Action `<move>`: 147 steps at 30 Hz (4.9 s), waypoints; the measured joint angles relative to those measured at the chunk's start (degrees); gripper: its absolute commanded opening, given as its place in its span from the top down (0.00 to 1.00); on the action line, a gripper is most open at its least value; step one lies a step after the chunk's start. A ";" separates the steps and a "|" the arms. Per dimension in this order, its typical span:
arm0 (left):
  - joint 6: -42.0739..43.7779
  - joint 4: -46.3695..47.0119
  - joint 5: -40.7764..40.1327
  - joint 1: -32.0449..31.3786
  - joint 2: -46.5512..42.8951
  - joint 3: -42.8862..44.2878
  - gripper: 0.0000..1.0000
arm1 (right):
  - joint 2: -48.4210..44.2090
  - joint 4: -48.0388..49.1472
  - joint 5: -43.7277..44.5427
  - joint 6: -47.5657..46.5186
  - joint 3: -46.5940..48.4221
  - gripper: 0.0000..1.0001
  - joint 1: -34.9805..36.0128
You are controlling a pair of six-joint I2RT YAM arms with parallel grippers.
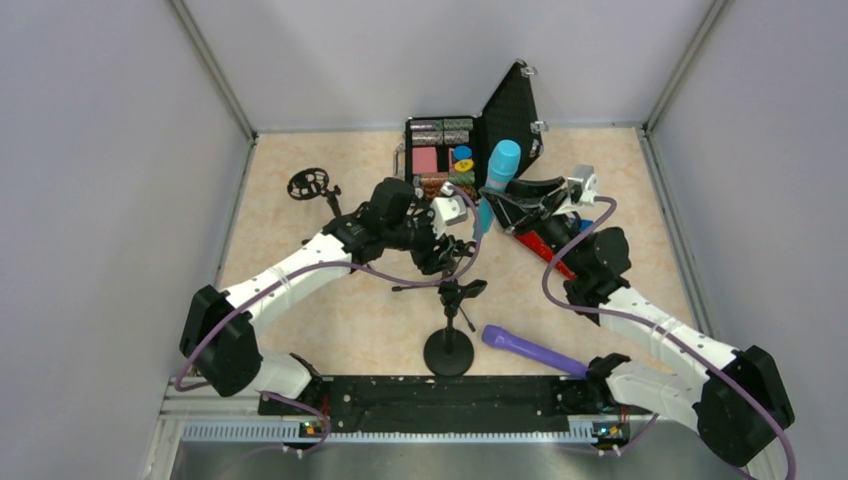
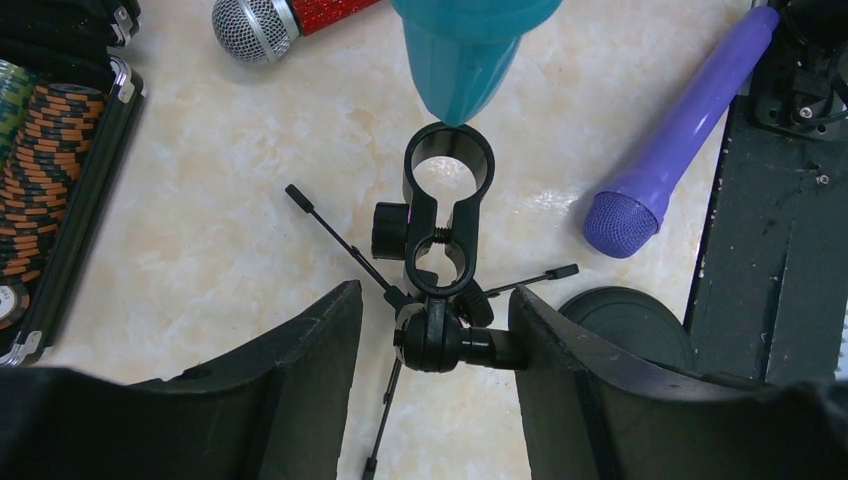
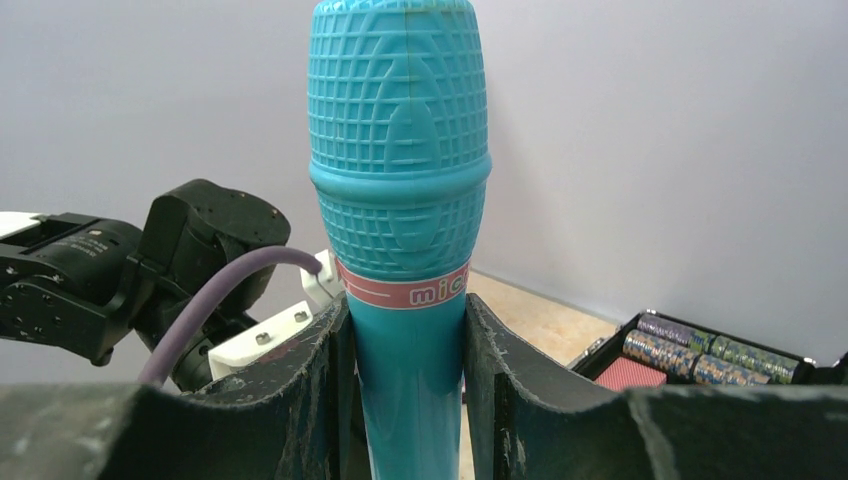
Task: Attach the microphones to the stand
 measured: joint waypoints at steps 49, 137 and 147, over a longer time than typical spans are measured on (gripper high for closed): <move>0.72 -1.66 0.15 -0.07 1.05 1.84 0.64 | 8.04 16.00 2.62 4.15 -7.98 1.00 0.00; 1.49 -2.58 -1.36 -1.01 1.29 2.21 0.82 | 18.84 34.80 3.30 -3.13 -12.48 1.00 3.61; 1.51 -2.60 -1.38 -1.07 1.29 2.21 0.83 | 15.80 30.95 3.28 -2.86 -12.24 0.60 3.61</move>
